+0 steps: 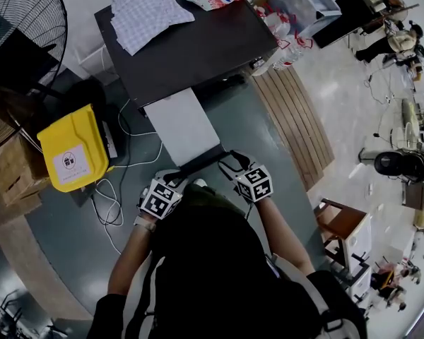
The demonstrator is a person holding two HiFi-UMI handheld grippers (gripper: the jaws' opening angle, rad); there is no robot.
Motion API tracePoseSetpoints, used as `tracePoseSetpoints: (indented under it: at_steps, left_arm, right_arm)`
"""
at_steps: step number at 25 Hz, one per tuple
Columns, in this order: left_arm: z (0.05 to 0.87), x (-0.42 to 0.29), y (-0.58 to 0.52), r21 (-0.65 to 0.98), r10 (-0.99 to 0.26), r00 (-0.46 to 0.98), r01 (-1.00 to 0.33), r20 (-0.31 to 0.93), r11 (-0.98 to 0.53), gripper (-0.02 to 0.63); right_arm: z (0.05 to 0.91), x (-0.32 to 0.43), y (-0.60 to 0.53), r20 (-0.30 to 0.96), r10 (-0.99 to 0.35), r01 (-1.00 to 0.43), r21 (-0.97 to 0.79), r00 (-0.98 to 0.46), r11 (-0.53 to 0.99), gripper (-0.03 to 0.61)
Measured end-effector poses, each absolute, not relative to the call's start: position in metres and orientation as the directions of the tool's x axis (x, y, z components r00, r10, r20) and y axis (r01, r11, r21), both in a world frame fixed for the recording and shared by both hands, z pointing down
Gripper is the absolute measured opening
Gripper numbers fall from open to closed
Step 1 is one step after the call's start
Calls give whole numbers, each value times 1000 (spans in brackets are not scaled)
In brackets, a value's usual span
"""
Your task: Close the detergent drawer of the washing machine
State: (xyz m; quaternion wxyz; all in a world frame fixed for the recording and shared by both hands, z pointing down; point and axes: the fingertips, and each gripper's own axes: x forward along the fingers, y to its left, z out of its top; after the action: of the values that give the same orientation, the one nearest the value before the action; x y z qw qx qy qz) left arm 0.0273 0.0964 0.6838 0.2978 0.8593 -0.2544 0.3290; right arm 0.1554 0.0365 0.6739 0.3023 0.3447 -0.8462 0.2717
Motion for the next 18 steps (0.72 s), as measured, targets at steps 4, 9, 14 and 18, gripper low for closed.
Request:
tracePoseSetpoints:
  at_steps: [4,9,14,18]
  left_arm:
    - [683,27,97,351,-215,668,-604,712,-715,89]
    - [680,20,96,348,-193,678,-575,709,-740,83]
    - [674,14,92,352,-178,705,-537,687,-767,77]
    - [669,8,90,355,-136,721,-485,679,-799,72]
  right_arm:
    - [671,154,37,702,-430,-760,-245,-567,602,247]
    - [666,149,37,694,-451,-775,-248,-561,582,245]
    - [659,142,36,680,-497,-803,-238,-539,546,245]
    - [656,137,33,674,-528,-825,-228,-517,517,245]
